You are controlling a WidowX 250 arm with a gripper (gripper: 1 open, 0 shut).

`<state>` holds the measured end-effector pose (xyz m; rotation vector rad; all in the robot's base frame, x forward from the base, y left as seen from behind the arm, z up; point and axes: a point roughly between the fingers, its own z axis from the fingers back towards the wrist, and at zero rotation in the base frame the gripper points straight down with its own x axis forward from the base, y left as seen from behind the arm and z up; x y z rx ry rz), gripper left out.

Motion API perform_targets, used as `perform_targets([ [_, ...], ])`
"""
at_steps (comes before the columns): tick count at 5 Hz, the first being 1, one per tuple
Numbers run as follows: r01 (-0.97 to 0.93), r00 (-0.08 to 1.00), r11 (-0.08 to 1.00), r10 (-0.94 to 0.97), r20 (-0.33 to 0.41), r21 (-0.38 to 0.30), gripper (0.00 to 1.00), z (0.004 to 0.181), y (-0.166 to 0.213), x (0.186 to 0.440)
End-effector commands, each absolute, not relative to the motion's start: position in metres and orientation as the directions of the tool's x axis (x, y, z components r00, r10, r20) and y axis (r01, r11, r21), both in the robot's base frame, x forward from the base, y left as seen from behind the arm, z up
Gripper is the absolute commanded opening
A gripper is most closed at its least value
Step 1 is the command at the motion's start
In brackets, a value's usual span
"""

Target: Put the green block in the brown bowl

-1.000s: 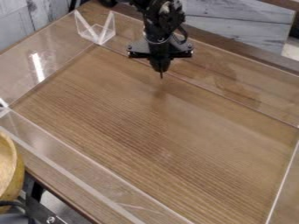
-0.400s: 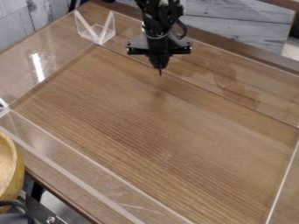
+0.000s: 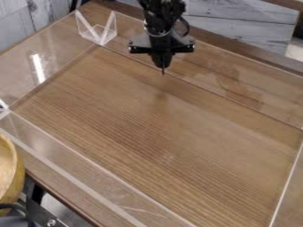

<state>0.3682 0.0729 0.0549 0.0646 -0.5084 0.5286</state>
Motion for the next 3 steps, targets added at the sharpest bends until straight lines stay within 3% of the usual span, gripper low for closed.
perform_targets([
  [1,-0.507,0.704,0.857,0.475,0.527,-0.095,0.0,0.0734,0.0815,0.3781],
  [3,-0.52,0.697,0.848,0.49,0.524,-0.101,0.0,0.0722,0.0889,0.3792],
])
